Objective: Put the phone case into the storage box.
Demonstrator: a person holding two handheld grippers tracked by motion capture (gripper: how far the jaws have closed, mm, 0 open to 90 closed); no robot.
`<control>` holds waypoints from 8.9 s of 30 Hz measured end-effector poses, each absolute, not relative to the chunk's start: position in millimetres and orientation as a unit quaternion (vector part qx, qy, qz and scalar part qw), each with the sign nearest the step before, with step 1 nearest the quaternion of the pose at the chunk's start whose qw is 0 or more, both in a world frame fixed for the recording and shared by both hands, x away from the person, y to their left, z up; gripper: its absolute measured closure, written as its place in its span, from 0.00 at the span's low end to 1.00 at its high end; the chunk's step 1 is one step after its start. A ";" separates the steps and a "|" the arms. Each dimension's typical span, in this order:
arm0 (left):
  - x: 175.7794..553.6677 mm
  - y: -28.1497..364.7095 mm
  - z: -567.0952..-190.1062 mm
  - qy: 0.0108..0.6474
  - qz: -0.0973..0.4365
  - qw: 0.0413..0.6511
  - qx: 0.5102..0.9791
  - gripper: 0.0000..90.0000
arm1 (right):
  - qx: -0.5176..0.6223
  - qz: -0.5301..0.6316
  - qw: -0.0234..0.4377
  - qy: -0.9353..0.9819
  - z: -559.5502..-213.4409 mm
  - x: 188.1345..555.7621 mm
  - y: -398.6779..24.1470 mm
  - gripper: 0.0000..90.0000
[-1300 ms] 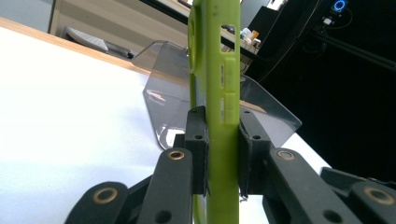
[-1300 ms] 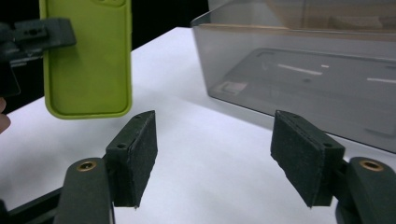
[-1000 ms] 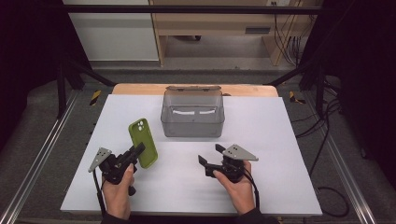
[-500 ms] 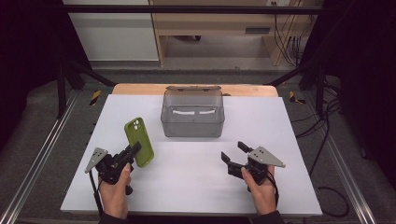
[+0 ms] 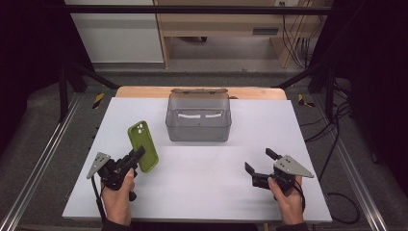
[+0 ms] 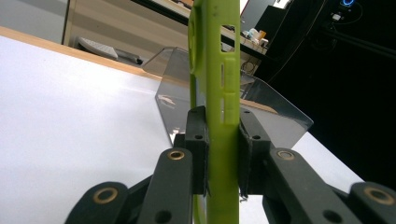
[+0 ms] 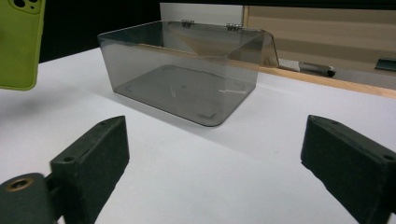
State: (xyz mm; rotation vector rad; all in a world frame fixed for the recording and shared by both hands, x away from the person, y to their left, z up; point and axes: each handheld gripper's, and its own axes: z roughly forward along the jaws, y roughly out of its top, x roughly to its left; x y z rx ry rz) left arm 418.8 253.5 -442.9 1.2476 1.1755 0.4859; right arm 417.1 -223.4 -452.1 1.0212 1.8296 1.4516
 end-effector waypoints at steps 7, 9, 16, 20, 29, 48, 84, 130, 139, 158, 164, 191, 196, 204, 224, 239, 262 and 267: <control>418.6 253.2 -440.9 0.510 0.211 0.630 0.546 0.86 | 0.379 0.542 0.288 0.692 -452.7 416.5 -232.3 0.05; 418.7 252.8 -440.9 0.510 0.210 0.629 0.548 0.86 | 0.379 0.542 0.289 0.692 -453.6 416.3 -233.5 0.05; 419.1 246.9 -440.8 0.505 0.207 0.627 0.555 0.86 | 0.368 0.549 0.296 0.690 -455.0 412.4 -234.3 0.06; 418.1 245.1 -439.3 0.503 0.207 0.629 0.556 0.86 | 0.368 0.553 0.299 0.686 -456.8 412.5 -236.0 0.06; 415.6 243.5 -425.8 0.494 0.210 0.633 0.558 0.86 | 0.365 0.547 0.310 0.686 -458.7 411.1 -226.9 0.05; 454.8 234.5 -377.5 0.492 0.216 0.632 0.559 0.86 | 0.355 0.543 0.322 0.690 -456.1 408.3 -226.6 0.05; 512.8 195.7 -334.9 0.483 0.202 0.617 0.587 0.86 | 0.328 0.555 0.323 0.693 -456.3 410.3 -226.8 0.05; 562.3 169.4 -337.7 0.486 0.227 0.587 0.606 0.86 | 0.307 0.575 0.306 0.694 -464.3 403.8 -225.2 0.06; 562.7 157.2 -341.0 0.468 0.253 0.574 0.622 0.86 | 0.305 0.571 0.309 0.696 -464.6 403.5 -224.5 0.06; 568.1 151.5 -348.8 0.471 0.257 0.567 0.624 0.86 | 0.305 0.568 0.311 0.699 -464.2 402.4 -222.9 0.05; 568.9 150.3 -350.2 0.470 0.260 0.564 0.627 0.86 | 0.304 0.563 0.314 0.701 -464.3 402.4 -222.4 0.04; 575.4 156.7 -363.6 0.484 0.273 0.546 0.628 0.86 | 0.305 0.562 0.311 0.703 -465.4 402.9 -221.1 0.04; 576.3 157.0 -364.7 0.484 0.272 0.545 0.628 0.86 | 0.305 0.561 0.311 0.704 -465.3 402.4 -220.8 0.04; 579.1 159.8 -370.5 0.494 0.263 0.545 0.624 0.86 | 0.307 0.562 0.310 0.703 -465.2 402.7 -221.0 0.04; 580.1 162.6 -376.0 0.498 0.267 0.541 0.623 0.86 | 0.306 0.560 0.312 0.704 -464.8 402.4 -220.4 0.04; 581.5 162.5 -379.5 0.498 0.269 0.536 0.627 0.86 | 0.308 0.555 0.306 0.710 -464.7 402.2 -220.5 0.04; 583.2 163.2 -381.4 0.497 0.279 0.524 0.633 0.86 | 0.306 0.554 0.304 0.712 -465.3 402.3 -219.6 0.04; 583.6 164.8 -381.7 0.500 0.279 0.522 0.632 0.86 | 0.307 0.554 0.302 0.713 -465.3 402.2 -219.3 0.04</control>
